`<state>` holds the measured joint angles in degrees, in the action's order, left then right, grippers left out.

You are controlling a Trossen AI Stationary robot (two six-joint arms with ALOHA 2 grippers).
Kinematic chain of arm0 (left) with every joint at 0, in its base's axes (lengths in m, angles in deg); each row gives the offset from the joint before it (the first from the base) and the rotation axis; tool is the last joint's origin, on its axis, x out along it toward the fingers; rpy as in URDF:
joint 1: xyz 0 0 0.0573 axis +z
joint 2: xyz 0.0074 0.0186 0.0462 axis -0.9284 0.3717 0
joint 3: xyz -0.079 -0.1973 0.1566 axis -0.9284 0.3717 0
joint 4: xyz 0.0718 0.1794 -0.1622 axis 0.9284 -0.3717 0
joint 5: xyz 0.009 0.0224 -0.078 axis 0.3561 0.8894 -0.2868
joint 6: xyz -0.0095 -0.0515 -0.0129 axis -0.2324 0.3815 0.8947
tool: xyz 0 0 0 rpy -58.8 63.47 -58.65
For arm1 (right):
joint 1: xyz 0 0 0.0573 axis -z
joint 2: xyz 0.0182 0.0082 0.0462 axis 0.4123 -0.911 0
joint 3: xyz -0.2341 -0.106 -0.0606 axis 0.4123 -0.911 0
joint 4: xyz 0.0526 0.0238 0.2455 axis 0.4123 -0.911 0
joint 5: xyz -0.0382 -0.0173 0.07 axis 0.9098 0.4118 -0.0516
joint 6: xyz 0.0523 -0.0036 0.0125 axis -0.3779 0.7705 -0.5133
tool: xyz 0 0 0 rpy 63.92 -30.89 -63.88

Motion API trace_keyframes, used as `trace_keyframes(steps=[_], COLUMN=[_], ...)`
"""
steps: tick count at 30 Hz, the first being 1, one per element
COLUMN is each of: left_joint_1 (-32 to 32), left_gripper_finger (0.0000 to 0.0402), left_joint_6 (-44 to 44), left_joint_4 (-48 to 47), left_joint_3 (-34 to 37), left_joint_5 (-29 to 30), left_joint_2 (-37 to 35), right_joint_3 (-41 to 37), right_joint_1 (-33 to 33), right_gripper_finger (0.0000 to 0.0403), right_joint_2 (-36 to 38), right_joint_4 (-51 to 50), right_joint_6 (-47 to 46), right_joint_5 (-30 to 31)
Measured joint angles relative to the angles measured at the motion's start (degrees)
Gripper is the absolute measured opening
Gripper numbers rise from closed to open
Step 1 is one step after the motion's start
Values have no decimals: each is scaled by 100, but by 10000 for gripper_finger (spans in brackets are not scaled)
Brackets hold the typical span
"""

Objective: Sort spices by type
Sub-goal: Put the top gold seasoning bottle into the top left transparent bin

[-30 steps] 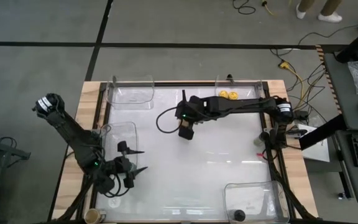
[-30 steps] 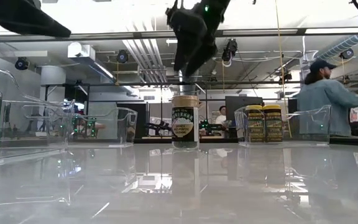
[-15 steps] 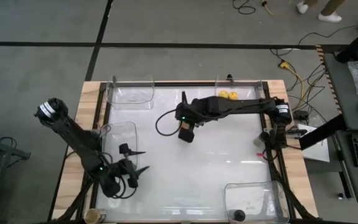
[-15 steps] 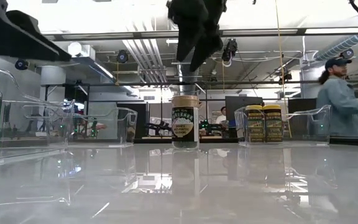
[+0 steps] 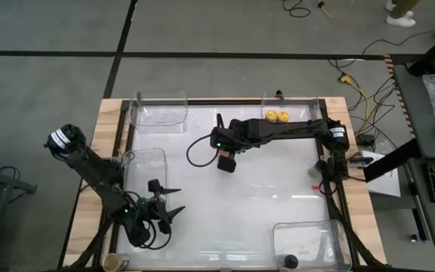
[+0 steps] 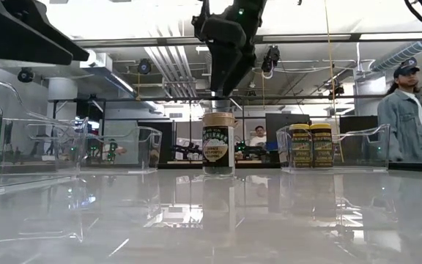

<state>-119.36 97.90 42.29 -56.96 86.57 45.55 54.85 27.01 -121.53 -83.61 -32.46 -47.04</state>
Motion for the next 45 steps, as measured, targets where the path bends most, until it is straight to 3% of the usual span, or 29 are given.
trace_keyframes(steps=[15, 32, 41, 45], left_joint_1=[0, 0, 1, 0], left_gripper_finger=[288, 288, 288, 288], left_joint_6=[76, 93, 139, 139], left_joint_4=[-11, -37, -53, -52], left_joint_3=[-7, -5, -5, -5], left_joint_5=[29, -12, -17, -18], left_joint_2=[-37, -41, -43, -43], right_joint_3=[-83, -76, -84, -260], right_joint_1=[120, 138, 125, 114], right_gripper_finger=[359, 359, 359, 359], right_joint_2=[-339, -171, -176, -167], right_joint_4=[323, 248, -1096, -894], right_joint_6=[-78, -44, -106, -44], right_joint_5=[-9, -19, -61, -61])
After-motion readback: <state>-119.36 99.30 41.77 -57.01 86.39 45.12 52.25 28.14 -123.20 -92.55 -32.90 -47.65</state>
